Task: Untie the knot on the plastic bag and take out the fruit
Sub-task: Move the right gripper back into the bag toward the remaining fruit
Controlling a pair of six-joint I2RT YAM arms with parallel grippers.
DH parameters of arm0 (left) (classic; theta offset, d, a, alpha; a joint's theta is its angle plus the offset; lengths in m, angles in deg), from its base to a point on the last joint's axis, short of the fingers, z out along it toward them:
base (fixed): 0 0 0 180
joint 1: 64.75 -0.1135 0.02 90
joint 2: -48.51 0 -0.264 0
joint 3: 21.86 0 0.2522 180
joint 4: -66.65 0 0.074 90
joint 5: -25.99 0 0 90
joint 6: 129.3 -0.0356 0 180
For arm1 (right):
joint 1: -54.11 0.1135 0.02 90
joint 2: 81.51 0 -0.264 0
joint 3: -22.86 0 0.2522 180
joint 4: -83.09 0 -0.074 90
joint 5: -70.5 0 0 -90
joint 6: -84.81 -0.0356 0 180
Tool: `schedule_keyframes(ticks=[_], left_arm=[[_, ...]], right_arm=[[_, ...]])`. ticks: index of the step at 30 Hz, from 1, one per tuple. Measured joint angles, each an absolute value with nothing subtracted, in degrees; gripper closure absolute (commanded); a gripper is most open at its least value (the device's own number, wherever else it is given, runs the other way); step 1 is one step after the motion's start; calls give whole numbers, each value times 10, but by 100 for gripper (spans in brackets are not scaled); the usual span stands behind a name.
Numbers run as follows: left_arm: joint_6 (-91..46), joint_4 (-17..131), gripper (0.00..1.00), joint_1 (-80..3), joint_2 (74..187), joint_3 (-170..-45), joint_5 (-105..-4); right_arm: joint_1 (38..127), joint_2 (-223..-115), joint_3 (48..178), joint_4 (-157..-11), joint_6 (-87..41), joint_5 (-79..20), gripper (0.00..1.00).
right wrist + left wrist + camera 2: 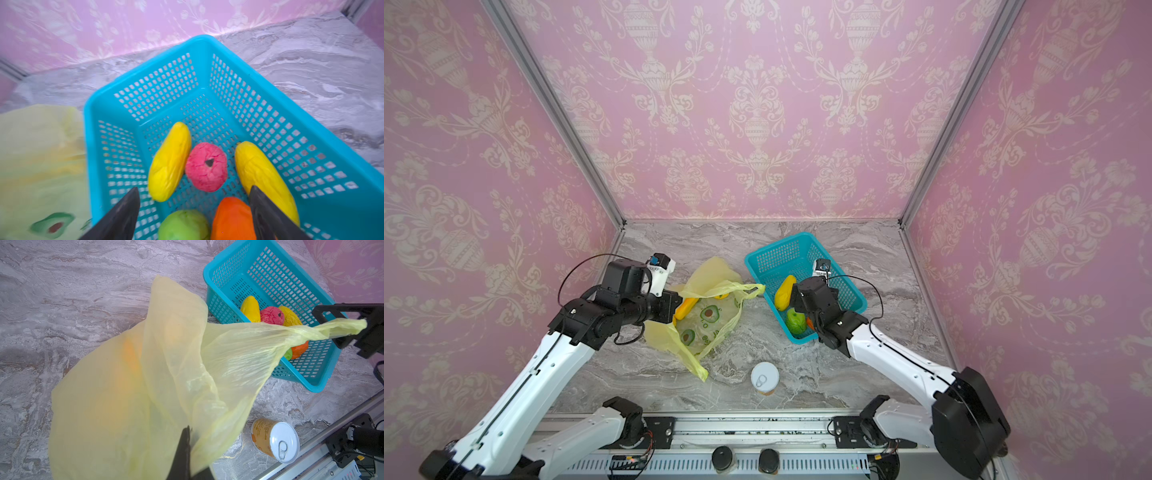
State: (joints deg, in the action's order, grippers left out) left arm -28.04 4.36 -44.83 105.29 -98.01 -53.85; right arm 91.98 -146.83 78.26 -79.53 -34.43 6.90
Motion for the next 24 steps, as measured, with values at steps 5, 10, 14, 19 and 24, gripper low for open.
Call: schedule_keyframes(ticks=[5,10,14,19,24], left_arm=[[-280,44,100,-448,1053,-980,-539],[-280,44,100,-448,1052,-980,-539],[-280,44,100,-448,1052,-980,-539],[-280,44,100,-448,1052,-980,-539],[-280,44,100,-448,1052,-980,-538]], right_arm=[[1022,-1378,763,-840,-293,68,45],[1116,-1372,753,-890,-237,46,57],[1181,-1442,775,-907,-202,38,64],[1214,-1566,829,-934,-191,20,68],[1214,-1689,900,-940,-191,26,72]])
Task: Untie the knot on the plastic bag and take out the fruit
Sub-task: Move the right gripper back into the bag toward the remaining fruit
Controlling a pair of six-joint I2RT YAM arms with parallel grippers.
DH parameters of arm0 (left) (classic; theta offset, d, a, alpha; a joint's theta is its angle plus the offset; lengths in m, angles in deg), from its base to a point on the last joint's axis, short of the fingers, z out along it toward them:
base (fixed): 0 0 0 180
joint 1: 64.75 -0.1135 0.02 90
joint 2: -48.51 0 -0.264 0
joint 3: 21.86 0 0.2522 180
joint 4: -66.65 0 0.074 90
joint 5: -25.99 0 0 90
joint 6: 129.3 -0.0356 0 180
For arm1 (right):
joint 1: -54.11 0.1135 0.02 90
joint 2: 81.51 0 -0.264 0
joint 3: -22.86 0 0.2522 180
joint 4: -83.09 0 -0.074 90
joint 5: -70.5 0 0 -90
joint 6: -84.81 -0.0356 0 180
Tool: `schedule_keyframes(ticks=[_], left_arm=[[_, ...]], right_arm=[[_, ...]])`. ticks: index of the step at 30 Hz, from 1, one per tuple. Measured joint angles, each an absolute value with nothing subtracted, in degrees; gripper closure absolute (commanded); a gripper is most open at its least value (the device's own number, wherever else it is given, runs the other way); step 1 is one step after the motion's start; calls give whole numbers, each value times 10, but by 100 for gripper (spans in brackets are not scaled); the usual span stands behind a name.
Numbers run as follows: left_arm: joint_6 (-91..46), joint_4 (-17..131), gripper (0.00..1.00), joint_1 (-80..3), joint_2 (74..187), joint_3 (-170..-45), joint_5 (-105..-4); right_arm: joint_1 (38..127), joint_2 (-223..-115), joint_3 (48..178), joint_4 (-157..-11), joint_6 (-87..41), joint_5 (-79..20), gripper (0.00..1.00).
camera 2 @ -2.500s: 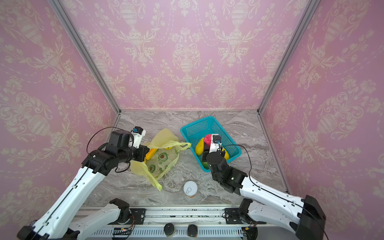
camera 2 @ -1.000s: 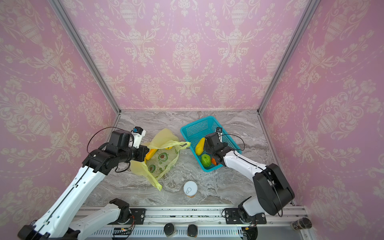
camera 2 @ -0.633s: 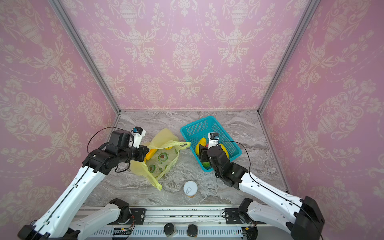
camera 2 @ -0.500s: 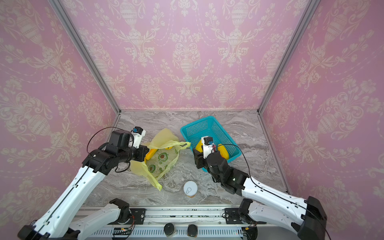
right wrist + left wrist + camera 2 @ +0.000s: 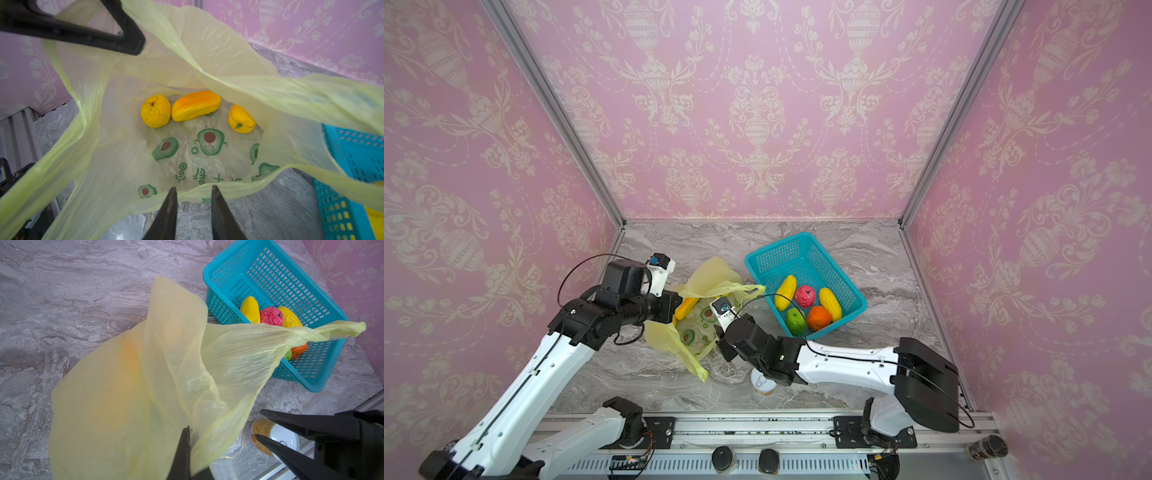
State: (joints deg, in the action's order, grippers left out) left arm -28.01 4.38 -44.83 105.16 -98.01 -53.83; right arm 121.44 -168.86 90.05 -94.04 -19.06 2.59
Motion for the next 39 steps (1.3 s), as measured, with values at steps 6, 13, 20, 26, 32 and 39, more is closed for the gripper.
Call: schedule_keyframes(ticks=[6,13,20,26,32,39], left_arm=[[-280,44,100,-448,1047,-980,-537],[-280,44,100,-448,1039,-980,-535],[-280,50,100,-447,1023,-980,-483],[-281,60,100,-422,1019,-981,-469],[-280,63,100,-401,1005,-982,-463],[-280,64,100,-401,998,-982,-448]], right_arm=[[1214,-1821,977,-941,-178,56,84],[1227,-1910,999,-953,-138,74,87],[1233,-1978,1090,-919,-121,129,89],[1220,-2063,1262,-815,-146,210,80],[1203,-2137,1372,-688,-195,272,57],[1162,-2167,1410,-599,-246,310,53]])
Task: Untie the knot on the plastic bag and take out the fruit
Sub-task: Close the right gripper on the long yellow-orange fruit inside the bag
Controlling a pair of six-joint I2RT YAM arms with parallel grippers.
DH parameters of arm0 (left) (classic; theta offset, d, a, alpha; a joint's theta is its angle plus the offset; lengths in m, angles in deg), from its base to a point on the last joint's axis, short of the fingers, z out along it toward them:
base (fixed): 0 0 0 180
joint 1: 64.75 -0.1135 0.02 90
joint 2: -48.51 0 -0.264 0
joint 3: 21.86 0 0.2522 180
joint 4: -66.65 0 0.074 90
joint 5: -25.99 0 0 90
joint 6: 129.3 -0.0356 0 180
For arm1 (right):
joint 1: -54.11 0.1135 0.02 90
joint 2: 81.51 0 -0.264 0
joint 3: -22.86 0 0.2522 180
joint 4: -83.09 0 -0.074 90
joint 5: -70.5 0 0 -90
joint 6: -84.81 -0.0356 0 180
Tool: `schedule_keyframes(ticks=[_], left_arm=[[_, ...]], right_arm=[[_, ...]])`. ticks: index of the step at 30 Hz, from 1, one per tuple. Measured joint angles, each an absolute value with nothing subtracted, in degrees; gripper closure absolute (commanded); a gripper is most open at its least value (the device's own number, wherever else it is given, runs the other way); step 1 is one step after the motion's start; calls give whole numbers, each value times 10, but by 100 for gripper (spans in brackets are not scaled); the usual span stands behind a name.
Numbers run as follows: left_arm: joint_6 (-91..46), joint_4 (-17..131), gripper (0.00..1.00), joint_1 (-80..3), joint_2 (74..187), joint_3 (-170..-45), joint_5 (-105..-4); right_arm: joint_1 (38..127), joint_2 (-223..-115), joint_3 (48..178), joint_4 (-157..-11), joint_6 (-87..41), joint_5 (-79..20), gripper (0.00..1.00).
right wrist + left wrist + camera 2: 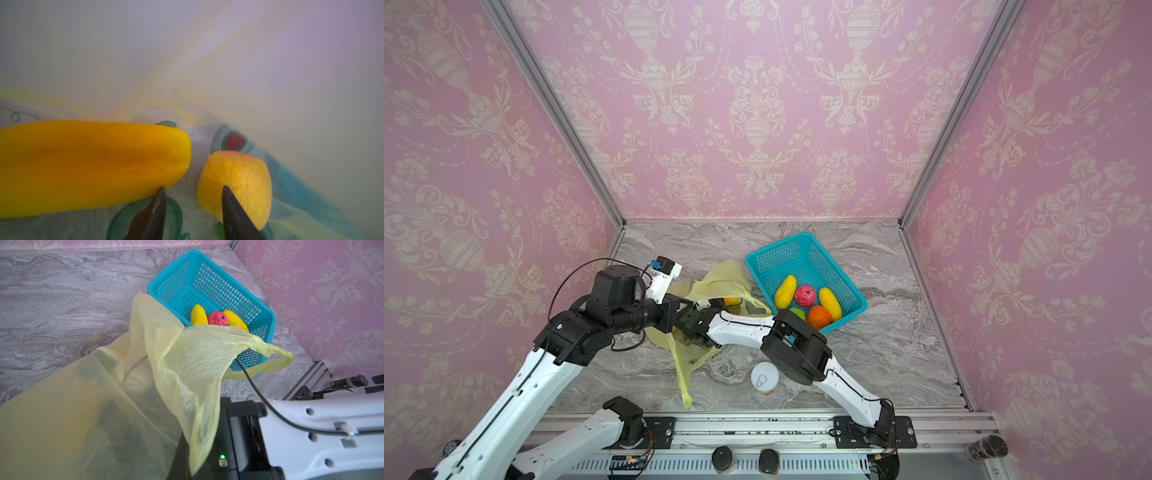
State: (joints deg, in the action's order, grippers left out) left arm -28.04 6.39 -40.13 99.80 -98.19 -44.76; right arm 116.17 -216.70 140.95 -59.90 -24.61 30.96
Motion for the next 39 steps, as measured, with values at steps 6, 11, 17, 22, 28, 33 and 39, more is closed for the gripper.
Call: schedule_keyframes(ticks=[6,11,17,22,28,33,39], left_arm=[[-280,65,100,-401,991,-982,-447],[-280,65,100,-401,992,-982,-447],[-280,65,100,-401,993,-982,-447],[-280,65,100,-401,993,-982,-440],[-280,66,100,-401,993,-982,-412],[-280,66,100,-401,993,-982,-403],[-280,65,100,-401,998,-982,-403]], right_arm=[[1142,-2167,1410,-562,-280,330,33],[1137,-2167,1409,-553,-290,344,30],[1136,-2167,1394,-554,-293,375,26],[1118,-2174,1405,-543,-296,379,30],[1096,-2205,1426,-534,-296,380,59],[1096,-2200,1392,-571,-280,380,83],[1115,-2105,1234,-678,-246,352,73]])
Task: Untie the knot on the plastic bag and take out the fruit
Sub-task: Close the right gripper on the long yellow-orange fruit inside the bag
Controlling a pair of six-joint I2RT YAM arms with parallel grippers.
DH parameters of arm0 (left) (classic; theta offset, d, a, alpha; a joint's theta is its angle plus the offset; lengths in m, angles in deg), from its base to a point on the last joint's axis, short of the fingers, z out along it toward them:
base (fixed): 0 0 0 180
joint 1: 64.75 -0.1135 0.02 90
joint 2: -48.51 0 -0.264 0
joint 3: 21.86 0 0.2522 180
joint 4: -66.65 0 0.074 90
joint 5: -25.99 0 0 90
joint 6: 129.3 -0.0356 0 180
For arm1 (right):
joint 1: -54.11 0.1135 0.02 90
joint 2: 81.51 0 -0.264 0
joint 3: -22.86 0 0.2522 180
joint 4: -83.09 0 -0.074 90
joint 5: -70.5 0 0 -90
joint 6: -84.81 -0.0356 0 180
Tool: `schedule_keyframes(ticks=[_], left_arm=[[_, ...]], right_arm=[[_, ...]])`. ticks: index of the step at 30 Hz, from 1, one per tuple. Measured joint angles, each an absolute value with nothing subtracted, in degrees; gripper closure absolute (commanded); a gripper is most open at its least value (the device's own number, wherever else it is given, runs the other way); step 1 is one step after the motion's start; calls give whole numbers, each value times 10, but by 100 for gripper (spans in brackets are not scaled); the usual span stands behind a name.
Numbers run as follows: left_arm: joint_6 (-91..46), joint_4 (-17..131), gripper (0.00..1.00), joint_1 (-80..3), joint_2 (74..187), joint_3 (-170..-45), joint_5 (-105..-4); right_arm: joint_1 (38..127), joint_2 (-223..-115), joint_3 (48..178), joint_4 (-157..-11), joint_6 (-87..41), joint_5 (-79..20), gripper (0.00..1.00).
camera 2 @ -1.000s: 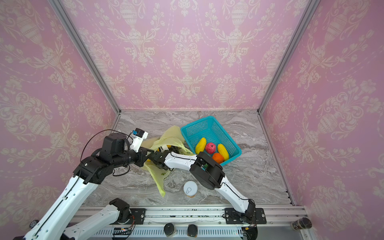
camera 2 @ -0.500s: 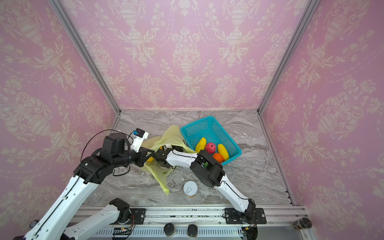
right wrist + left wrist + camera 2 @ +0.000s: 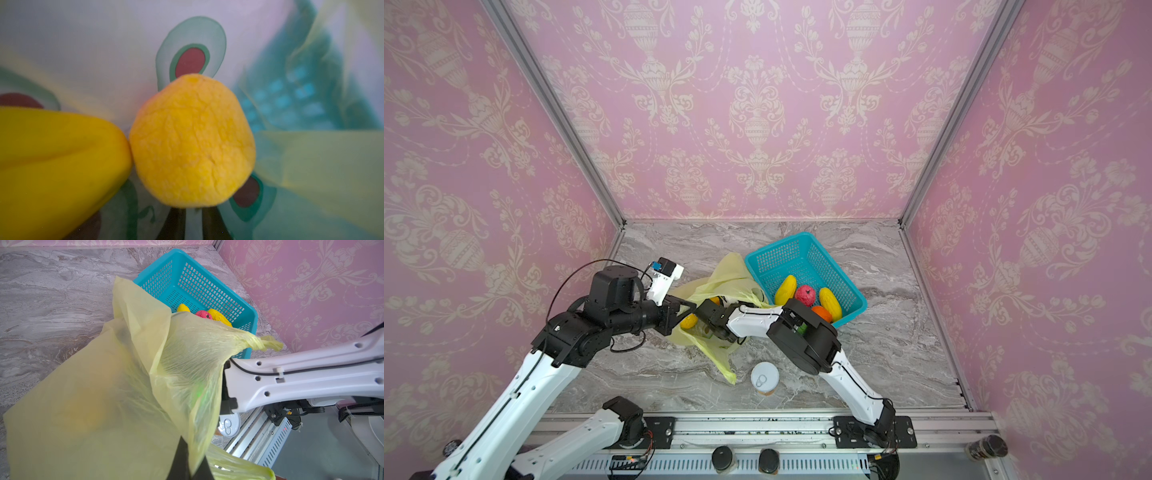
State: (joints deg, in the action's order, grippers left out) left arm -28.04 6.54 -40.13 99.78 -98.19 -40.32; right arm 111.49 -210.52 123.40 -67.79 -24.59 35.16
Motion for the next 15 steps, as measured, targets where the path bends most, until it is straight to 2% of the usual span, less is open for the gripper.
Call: schedule_keyframes(ticks=[2,4,6,10,15], left_arm=[[-280,65,100,-401,1000,-982,-403],[-280,65,100,-401,1000,-982,-403],[-280,65,100,-401,1000,-982,-403],[-280,84,100,-402,1000,-982,-412],[-280,81,100,-401,1000,-981,-406]], right_arm=[[1129,-2061,1192,-712,-242,337,61],[1145,-2021,1170,-738,-246,324,44],[1157,-1990,1164,-753,-265,308,32],[1159,-1962,1157,-770,-323,251,17],[1138,-1985,1159,-794,-400,178,8]])
